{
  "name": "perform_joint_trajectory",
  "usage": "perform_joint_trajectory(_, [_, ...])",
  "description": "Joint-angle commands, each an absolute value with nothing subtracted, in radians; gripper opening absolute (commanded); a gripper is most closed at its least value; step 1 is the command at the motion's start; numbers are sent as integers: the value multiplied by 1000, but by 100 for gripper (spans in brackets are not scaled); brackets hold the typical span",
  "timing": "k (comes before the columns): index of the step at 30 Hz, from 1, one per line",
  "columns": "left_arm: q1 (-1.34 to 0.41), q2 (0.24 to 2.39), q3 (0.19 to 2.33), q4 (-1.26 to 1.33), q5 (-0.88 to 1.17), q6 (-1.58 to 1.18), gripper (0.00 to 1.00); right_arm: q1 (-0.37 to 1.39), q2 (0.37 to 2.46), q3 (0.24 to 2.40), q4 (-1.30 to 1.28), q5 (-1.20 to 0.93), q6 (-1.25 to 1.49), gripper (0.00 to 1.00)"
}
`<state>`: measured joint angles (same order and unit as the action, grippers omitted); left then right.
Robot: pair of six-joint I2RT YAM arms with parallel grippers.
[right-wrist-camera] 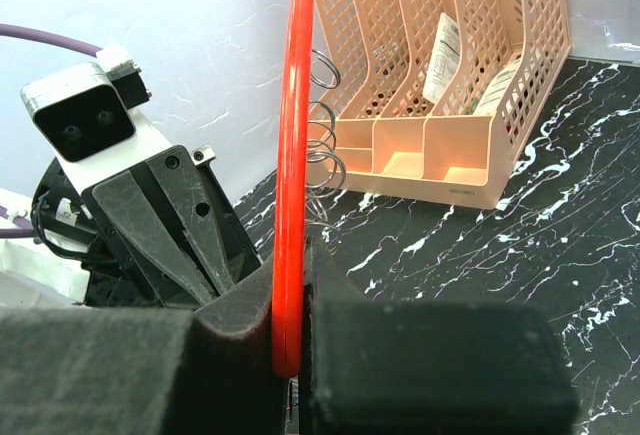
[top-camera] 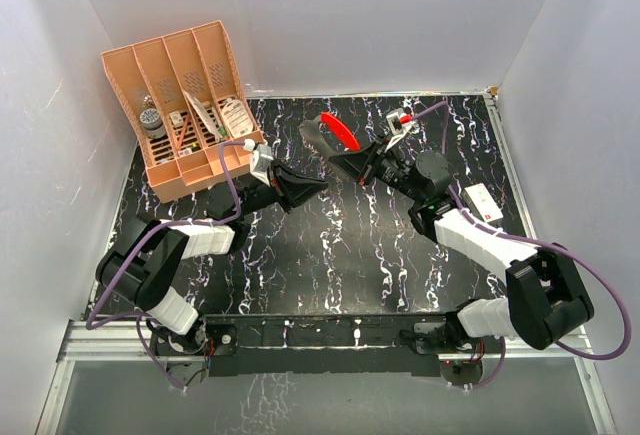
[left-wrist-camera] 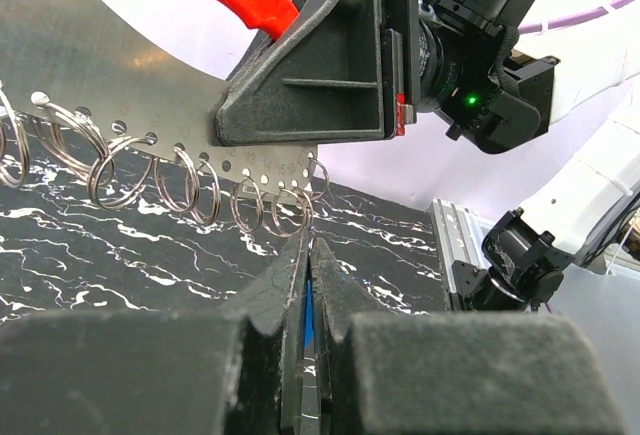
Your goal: Put the keys on the keyring
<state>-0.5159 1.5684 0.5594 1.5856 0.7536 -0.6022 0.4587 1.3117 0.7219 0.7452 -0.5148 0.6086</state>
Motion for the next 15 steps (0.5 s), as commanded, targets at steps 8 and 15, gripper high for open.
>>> perform_joint_trajectory(8, [-522, 1553, 586, 1753, 728, -535, 0, 471, 1281, 738, 827, -505, 606, 0])
perform_joint_trajectory(15, [-528, 1511, 567, 1683, 708, -441, 0, 474, 1279, 741, 827, -511, 606, 0])
